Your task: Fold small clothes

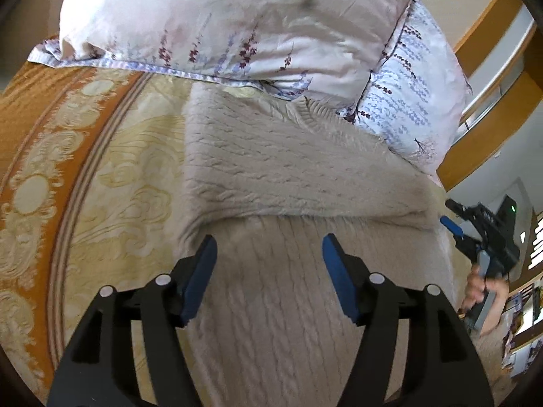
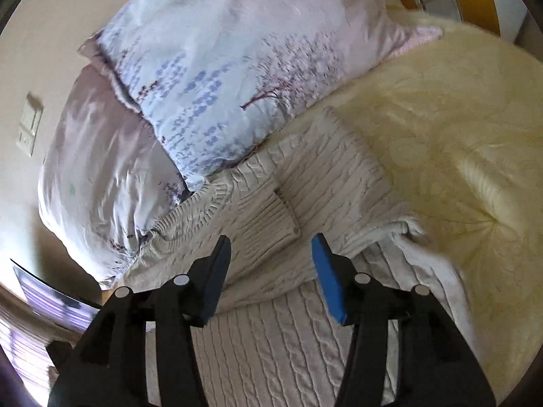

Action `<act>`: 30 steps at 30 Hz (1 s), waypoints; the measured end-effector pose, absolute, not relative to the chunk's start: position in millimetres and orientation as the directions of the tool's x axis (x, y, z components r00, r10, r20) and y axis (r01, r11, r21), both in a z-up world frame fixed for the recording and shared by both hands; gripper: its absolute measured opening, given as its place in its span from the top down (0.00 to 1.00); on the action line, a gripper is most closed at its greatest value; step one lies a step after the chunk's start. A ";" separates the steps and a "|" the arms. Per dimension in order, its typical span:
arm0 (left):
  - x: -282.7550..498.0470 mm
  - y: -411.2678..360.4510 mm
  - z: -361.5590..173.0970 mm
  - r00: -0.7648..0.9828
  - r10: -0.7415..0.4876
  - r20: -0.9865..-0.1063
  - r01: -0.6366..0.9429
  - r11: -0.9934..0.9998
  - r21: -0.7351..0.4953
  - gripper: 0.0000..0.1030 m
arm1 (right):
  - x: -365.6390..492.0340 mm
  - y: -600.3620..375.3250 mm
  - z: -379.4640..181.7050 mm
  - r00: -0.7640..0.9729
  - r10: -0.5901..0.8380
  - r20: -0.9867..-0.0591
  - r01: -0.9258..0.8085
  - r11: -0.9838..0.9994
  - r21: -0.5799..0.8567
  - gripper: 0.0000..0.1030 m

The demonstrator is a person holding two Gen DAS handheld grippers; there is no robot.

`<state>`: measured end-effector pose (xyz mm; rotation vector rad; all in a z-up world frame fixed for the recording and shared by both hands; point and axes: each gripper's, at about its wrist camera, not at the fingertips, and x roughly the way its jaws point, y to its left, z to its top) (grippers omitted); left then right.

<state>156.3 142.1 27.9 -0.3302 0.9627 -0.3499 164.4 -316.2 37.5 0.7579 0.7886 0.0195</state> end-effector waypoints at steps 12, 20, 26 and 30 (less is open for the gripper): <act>131.1 171.6 16.6 0.487 -0.411 -0.771 0.087 0.901 -0.426 0.37 | 194.0 -316.1 0.1 0.671 0.396 -0.627 0.264 0.662 0.702 0.92; 118.2 172.8 13.7 0.480 -0.440 -0.759 0.113 0.889 -0.443 0.37 | 173.1 -316.4 19.3 0.749 0.283 -0.599 0.263 0.703 0.661 0.93; 107.5 168.0 11.0 0.469 -0.469 -0.748 0.146 0.877 -0.458 0.39 | 166.5 -325.4 19.2 0.678 0.312 -0.666 0.286 0.722 0.630 0.67; 94.0 167.5 7.7 0.469 -0.496 -0.731 0.160 0.862 -0.482 0.44 | 124.0 -340.4 37.5 0.713 0.263 -0.650 0.241 0.778 0.580 0.46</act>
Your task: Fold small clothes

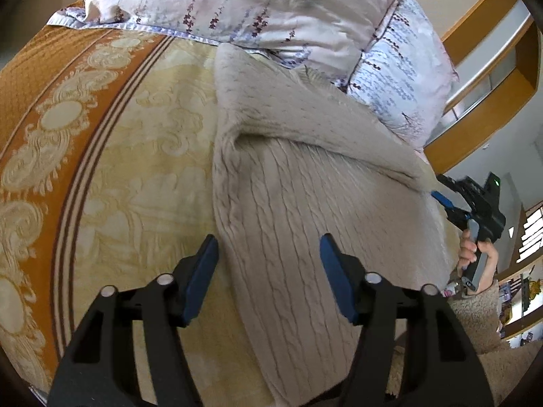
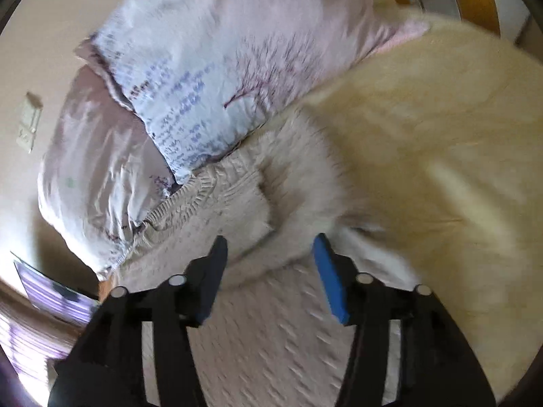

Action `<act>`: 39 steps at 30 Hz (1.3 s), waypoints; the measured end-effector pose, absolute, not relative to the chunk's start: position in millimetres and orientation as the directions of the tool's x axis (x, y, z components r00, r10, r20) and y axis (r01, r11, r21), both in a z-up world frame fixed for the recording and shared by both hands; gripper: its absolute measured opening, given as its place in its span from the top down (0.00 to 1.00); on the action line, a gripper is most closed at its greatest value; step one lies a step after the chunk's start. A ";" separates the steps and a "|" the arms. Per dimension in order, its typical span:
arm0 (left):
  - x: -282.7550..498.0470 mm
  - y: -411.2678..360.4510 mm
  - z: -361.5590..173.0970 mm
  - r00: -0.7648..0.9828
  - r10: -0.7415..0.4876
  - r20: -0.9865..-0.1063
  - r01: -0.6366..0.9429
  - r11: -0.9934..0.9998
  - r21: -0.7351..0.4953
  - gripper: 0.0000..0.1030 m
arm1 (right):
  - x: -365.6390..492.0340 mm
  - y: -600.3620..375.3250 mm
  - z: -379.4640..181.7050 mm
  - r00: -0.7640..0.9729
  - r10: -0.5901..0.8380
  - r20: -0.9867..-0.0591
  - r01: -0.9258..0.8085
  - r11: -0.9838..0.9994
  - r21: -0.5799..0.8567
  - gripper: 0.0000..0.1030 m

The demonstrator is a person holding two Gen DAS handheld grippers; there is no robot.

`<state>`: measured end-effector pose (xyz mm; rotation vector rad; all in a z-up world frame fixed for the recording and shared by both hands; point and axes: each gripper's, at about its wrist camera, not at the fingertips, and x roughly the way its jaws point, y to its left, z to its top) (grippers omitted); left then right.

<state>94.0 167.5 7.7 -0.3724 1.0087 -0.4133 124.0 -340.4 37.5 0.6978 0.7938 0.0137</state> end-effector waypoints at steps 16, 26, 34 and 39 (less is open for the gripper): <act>14.0 158.1 -7.3 0.447 -0.647 -0.618 0.199 0.746 -0.636 0.61 | 1.7 -377.9 -3.3 0.606 0.489 -0.627 0.113 0.728 0.677 0.58; -34.8 146.4 -24.2 0.400 -0.704 -0.587 0.247 0.699 -0.670 0.61 | -59.6 -373.5 -33.5 0.560 0.596 -0.576 0.021 0.685 0.729 0.59; -30.6 132.6 -45.2 0.373 -0.705 -0.603 0.247 0.702 -0.668 0.77 | -47.6 -345.6 -51.8 0.529 0.622 -0.577 -0.053 0.703 0.709 0.90; -34.8 137.1 -33.8 0.391 -0.706 -0.591 0.283 0.703 -0.652 0.93 | -67.9 -337.0 -16.3 0.596 0.617 -0.514 -0.191 0.731 0.655 0.92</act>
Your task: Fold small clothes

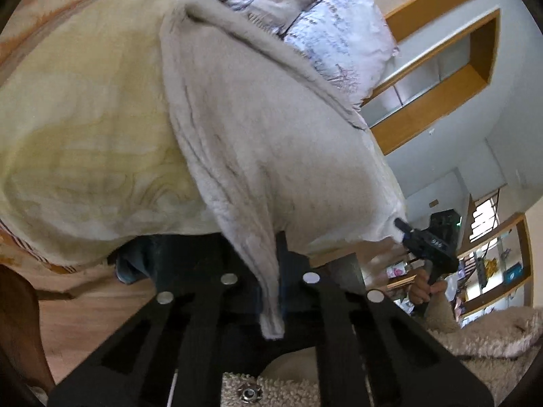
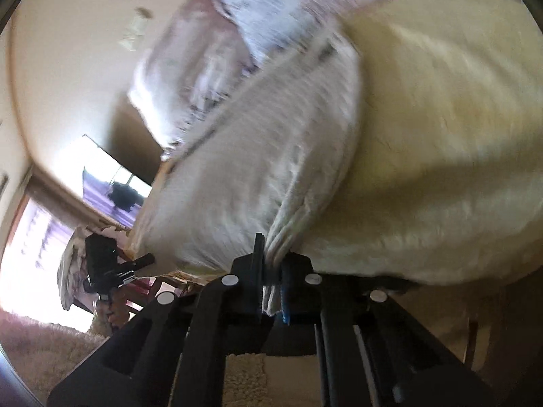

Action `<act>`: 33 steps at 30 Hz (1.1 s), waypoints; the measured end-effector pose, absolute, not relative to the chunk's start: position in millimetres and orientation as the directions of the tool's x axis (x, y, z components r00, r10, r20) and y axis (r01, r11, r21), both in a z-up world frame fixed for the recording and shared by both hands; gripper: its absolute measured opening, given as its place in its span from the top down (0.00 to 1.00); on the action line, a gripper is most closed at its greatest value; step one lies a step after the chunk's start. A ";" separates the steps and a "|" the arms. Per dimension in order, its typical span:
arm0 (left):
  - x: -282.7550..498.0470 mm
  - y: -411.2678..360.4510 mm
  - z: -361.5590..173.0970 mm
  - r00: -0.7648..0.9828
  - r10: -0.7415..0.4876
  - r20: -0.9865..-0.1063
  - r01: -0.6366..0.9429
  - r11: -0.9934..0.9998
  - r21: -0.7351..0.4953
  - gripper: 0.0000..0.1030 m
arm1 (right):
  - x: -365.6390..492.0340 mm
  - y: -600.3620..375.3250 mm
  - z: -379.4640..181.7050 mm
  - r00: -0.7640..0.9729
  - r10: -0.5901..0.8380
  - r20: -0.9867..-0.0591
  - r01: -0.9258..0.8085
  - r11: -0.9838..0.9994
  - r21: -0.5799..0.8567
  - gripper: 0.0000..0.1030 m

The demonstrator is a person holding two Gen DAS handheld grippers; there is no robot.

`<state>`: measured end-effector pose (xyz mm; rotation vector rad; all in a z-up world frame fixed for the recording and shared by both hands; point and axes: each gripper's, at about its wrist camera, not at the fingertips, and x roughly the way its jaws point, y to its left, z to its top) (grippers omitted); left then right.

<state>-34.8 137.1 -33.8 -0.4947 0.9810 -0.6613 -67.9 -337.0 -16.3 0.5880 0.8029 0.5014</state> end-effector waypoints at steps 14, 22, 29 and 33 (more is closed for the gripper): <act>6.0 163.1 55.4 0.567 -0.692 -0.446 0.355 0.694 -0.626 0.94 | -55.0 -339.3 76.6 0.857 0.390 -0.337 -0.184 0.843 0.506 0.93; 54.4 165.4 97.8 0.666 -0.607 -0.434 0.332 0.762 -0.556 0.94 | -27.6 -332.7 97.8 0.928 0.247 -0.278 -0.126 0.912 0.389 0.93; 93.1 150.6 122.8 0.701 -0.558 -0.444 0.334 0.807 -0.487 0.94 | 9.2 -328.0 114.3 0.939 0.210 -0.273 -0.109 0.933 0.342 0.93; 121.1 141.0 135.5 0.726 -0.523 -0.447 0.325 0.833 -0.447 0.94 | 35.1 -327.1 124.9 0.943 0.199 -0.267 -0.101 0.934 0.342 0.93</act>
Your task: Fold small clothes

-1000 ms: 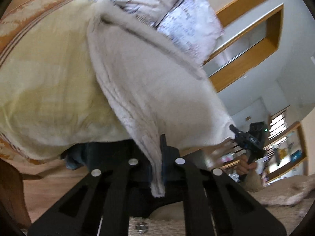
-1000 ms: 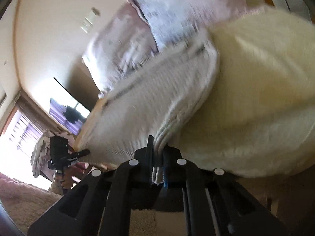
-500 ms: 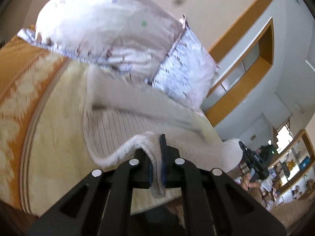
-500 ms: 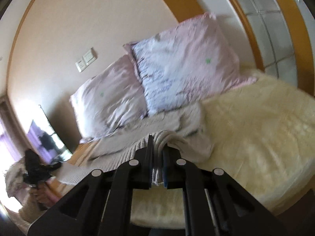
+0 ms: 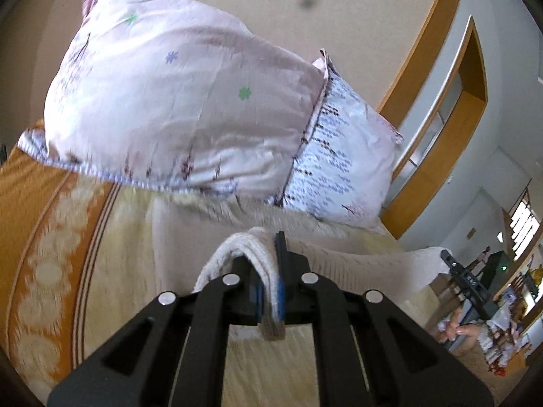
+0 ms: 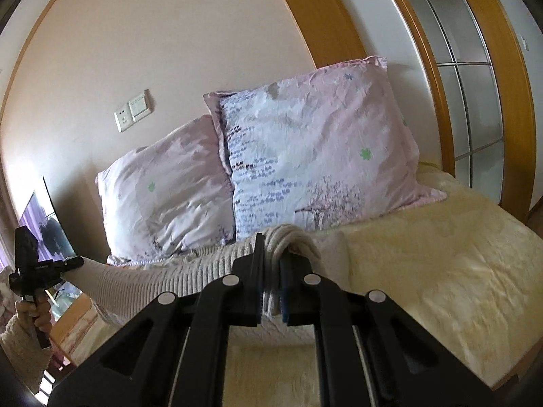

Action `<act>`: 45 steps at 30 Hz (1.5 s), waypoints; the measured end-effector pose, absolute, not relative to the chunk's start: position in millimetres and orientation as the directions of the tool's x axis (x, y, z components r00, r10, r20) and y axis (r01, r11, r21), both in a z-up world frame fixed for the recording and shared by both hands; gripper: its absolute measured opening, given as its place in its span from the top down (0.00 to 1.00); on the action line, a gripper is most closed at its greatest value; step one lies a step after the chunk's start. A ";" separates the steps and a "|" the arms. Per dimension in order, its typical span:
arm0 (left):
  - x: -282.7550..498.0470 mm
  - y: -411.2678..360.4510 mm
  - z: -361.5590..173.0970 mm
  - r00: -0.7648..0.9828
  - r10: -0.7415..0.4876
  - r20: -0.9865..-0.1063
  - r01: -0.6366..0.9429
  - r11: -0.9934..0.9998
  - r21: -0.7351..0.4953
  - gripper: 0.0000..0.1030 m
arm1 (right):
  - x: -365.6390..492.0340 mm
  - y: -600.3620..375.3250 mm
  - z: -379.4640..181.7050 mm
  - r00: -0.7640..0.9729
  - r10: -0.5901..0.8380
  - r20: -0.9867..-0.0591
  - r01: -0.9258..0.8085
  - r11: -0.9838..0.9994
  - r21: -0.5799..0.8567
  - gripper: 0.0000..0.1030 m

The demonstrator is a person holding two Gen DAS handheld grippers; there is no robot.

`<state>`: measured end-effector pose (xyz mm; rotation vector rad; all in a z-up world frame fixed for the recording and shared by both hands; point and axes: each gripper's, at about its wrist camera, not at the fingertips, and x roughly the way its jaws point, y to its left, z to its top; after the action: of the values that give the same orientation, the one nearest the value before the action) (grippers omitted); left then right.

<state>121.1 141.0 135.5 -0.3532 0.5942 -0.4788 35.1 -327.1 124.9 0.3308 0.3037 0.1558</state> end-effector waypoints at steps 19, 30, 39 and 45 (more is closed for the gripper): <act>283.7 143.6 38.7 0.617 -0.512 -0.598 0.052 0.784 -0.618 0.94 | 212.4 -334.9 51.0 0.783 0.157 -0.602 0.143 0.897 0.419 0.93; 314.8 133.2 16.6 0.555 -0.528 -0.643 -0.034 0.758 -0.652 0.84 | 258.7 -344.3 37.7 0.738 0.242 -0.630 0.220 0.797 0.563 0.61; 295.4 167.9 49.3 0.647 -0.480 -0.592 -0.049 0.749 -0.660 0.54 | 228.6 -344.4 67.0 0.795 0.229 -0.562 0.145 0.828 0.542 0.61; 251.7 176.4 58.1 0.611 -0.422 -0.669 0.030 0.857 -0.514 0.54 | 183.0 -362.6 65.3 0.776 0.146 -0.614 0.157 0.898 0.412 0.61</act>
<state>251.7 176.4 58.1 -0.4881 0.8816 -0.2730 183.0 -362.6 65.3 0.4656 0.6889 -0.0063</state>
